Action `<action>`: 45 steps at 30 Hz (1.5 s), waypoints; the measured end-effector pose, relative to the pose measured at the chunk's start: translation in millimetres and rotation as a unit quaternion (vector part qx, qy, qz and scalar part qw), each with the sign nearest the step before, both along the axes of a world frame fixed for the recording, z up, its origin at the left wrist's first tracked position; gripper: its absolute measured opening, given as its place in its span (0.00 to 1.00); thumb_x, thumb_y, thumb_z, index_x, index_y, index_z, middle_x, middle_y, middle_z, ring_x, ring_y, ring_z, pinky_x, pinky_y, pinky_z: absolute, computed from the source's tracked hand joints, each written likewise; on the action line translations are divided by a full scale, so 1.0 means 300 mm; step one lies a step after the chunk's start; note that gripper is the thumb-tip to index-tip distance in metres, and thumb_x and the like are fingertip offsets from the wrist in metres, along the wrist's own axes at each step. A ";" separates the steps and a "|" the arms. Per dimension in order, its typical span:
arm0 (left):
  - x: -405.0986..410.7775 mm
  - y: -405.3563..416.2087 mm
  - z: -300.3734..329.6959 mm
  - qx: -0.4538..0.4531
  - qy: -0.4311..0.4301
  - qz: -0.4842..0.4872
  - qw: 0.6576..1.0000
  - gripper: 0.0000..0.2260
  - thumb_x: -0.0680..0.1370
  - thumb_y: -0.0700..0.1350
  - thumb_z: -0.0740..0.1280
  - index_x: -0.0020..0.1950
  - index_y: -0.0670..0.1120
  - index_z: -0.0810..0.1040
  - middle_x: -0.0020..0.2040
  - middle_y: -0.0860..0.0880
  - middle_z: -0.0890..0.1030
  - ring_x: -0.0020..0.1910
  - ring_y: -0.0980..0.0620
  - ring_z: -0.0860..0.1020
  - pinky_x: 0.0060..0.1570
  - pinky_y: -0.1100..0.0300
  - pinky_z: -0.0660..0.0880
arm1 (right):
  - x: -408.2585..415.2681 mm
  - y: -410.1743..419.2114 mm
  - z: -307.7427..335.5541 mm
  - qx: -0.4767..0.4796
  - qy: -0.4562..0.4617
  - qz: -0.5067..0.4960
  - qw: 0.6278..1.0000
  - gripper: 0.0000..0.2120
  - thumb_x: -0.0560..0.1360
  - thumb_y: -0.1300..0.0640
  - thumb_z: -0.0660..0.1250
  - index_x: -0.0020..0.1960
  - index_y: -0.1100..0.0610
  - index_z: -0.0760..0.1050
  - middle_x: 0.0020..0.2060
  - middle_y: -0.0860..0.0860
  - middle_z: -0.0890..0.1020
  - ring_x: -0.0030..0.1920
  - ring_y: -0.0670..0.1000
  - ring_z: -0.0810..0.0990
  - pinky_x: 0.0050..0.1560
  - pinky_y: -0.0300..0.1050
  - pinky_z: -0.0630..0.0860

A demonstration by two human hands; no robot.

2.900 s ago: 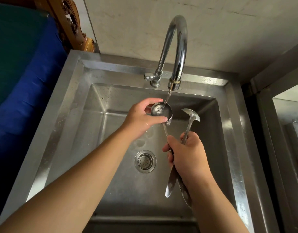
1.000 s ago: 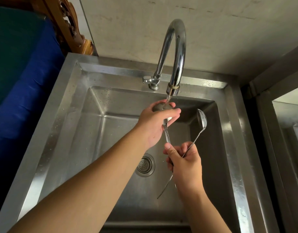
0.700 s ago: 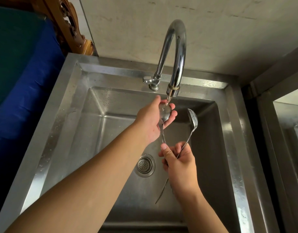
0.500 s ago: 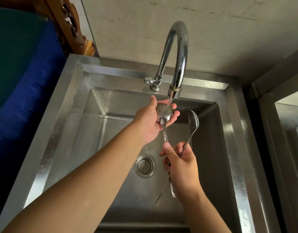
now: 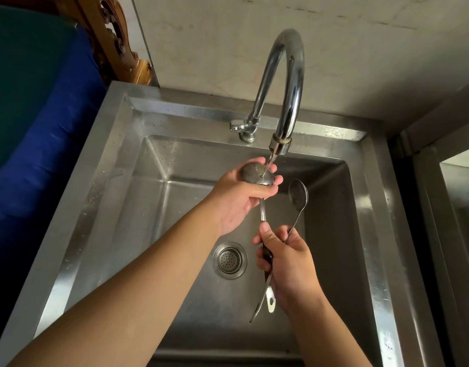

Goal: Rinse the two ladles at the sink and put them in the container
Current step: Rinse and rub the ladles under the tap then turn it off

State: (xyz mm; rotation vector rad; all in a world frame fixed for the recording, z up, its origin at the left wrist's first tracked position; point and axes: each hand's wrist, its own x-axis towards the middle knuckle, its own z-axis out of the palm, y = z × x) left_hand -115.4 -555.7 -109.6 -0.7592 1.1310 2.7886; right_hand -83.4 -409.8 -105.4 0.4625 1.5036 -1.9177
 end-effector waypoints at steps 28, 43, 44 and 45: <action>0.172 -0.055 0.034 -0.053 -0.066 0.031 0.996 0.07 0.70 0.49 0.72 0.46 0.53 0.87 0.55 0.45 0.86 0.44 0.49 0.85 0.36 0.56 0.82 | -0.086 -0.031 0.016 0.301 0.186 0.172 0.919 0.19 0.83 0.49 0.54 0.37 0.57 0.70 0.24 0.47 0.78 0.32 0.51 0.77 0.44 0.57 0.76; 0.266 -0.001 0.019 -0.087 0.002 0.058 0.995 0.09 0.68 0.42 0.79 0.46 0.50 0.85 0.54 0.41 0.86 0.52 0.46 0.85 0.52 0.50 0.82 | -0.095 -0.086 0.020 0.188 0.172 0.203 0.945 0.18 0.84 0.50 0.58 0.49 0.58 0.83 0.41 0.59 0.86 0.42 0.50 0.81 0.50 0.53 0.79; 0.266 -0.010 0.017 -0.083 0.007 0.058 0.995 0.06 0.69 0.43 0.79 0.44 0.49 0.85 0.51 0.42 0.87 0.50 0.48 0.85 0.51 0.52 0.82 | -0.088 -0.090 0.020 0.189 0.185 0.208 0.942 0.18 0.83 0.49 0.58 0.49 0.59 0.82 0.40 0.58 0.85 0.42 0.49 0.80 0.50 0.54 0.78; 0.264 -0.018 0.025 -0.076 0.004 0.063 0.995 0.04 0.71 0.44 0.77 0.43 0.47 0.85 0.48 0.43 0.87 0.48 0.49 0.85 0.50 0.55 0.82 | -0.082 -0.093 0.021 0.193 0.202 0.213 0.936 0.20 0.83 0.48 0.57 0.47 0.61 0.80 0.37 0.58 0.83 0.40 0.49 0.78 0.48 0.54 0.77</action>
